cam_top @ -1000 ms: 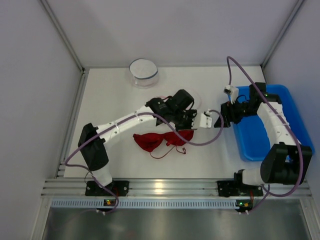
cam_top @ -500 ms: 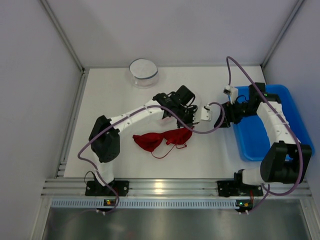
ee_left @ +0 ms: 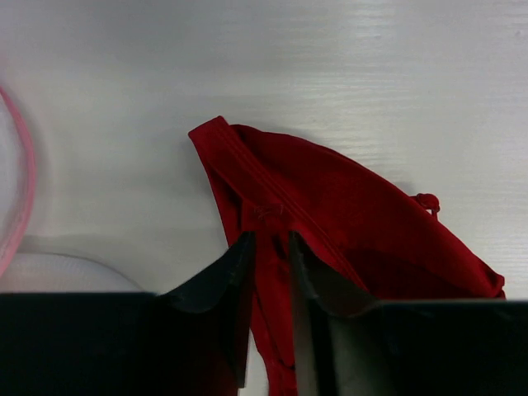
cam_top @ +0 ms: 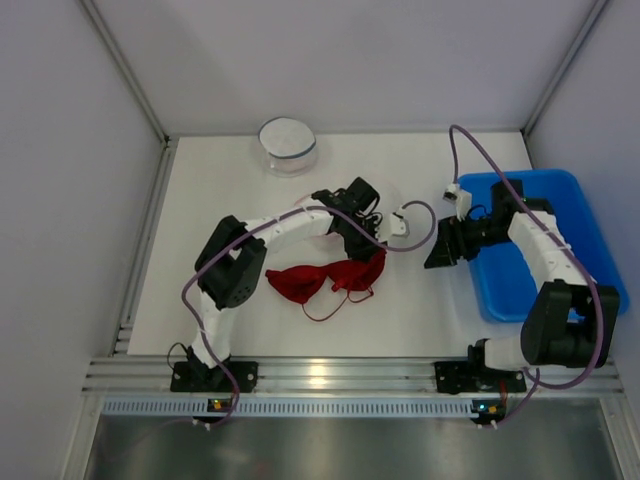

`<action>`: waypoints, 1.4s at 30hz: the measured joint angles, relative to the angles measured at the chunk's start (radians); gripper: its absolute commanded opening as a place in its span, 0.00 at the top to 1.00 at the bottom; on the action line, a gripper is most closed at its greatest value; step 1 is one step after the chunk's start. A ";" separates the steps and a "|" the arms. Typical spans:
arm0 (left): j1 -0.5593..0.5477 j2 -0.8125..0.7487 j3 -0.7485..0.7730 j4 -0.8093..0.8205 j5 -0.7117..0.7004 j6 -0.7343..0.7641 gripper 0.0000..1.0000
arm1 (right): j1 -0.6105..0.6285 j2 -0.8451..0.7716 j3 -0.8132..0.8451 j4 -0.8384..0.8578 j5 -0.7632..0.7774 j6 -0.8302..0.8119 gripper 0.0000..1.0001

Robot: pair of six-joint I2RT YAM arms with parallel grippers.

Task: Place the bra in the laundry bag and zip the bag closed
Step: Adjust the bra at the center of the board.

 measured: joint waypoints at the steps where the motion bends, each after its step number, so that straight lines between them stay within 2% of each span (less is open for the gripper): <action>1: 0.006 0.002 0.000 0.002 -0.002 -0.004 0.61 | 0.005 0.000 -0.014 0.005 -0.001 0.011 0.27; 3: 0.013 0.002 0.000 0.003 -0.001 -0.023 0.53 | 0.011 -0.001 -0.037 0.020 -0.003 0.027 0.27; 8: 0.014 -0.051 -0.001 0.005 0.000 -0.055 0.43 | 0.027 -0.002 -0.056 0.062 -0.004 0.069 0.29; 14: -0.002 -0.307 -0.032 -0.020 -0.019 -0.037 0.44 | 0.031 0.003 -0.056 0.126 -0.005 0.113 0.30; 18: -0.122 -0.387 -0.031 -0.089 -0.154 0.032 0.45 | 0.031 0.010 -0.056 0.167 0.001 0.148 0.30; 23: -0.362 -0.237 0.011 -0.224 -0.307 0.098 0.45 | 0.031 0.014 -0.052 0.193 0.037 0.180 0.29; 26: -0.438 -0.094 0.094 -0.315 -0.393 0.115 0.44 | 0.019 0.014 -0.035 0.198 0.067 0.190 0.27; 32: -0.476 0.103 0.251 -0.390 -0.558 0.140 0.44 | 0.002 0.014 0.007 0.201 0.087 0.200 0.27; 42: -0.478 0.278 0.274 -0.437 -0.731 0.174 0.42 | 0.002 0.016 0.013 0.201 0.089 0.197 0.26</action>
